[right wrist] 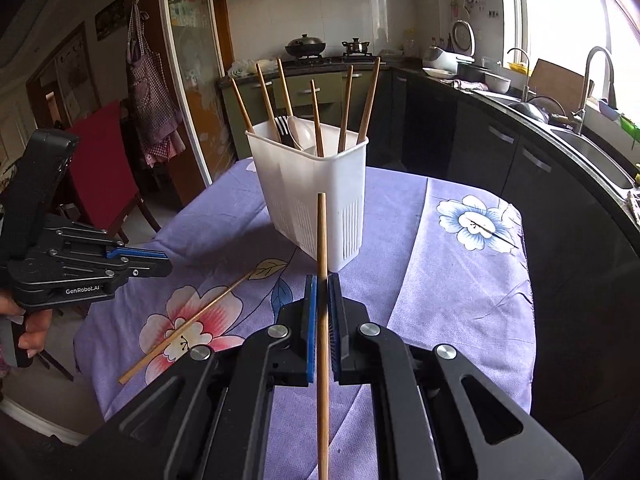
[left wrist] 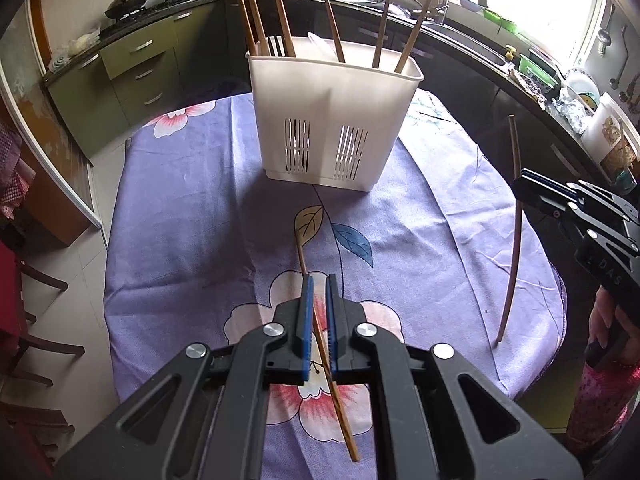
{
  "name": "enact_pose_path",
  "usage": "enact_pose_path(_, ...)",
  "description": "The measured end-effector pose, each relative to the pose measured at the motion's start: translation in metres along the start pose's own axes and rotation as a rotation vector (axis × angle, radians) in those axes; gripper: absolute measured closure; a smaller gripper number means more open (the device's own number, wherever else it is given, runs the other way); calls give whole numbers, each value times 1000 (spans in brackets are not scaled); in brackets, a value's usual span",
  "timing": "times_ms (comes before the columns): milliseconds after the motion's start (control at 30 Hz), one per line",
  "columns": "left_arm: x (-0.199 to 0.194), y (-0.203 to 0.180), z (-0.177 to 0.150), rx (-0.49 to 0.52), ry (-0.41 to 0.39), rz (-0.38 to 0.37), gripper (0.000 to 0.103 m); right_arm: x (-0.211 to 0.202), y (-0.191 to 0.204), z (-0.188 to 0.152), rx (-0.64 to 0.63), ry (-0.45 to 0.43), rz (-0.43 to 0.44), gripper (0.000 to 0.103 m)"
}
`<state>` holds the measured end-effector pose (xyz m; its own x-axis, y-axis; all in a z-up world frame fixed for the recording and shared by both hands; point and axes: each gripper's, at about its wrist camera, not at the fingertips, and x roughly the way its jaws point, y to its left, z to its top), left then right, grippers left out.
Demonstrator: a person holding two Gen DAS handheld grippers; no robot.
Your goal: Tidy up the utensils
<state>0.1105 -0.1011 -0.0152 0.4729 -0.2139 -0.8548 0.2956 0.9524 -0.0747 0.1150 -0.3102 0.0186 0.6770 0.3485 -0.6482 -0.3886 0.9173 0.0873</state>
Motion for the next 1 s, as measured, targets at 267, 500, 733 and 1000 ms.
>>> enact_pose_path(267,28,5,9,-40,90,7,97,-27,-4,1,19,-56,7,97)
enact_pose_path(500,85,4,13,-101,208,10,92,-36,-9,-2,29,-63,10,97)
enact_pose_path(733,112,-5,23,-130,224,63,92,-34,-11,-2,37,-66,21,97)
enact_pose_path(1000,131,-8,28,-130,254,88,92,-34,-13,-1,41,-68,29,97)
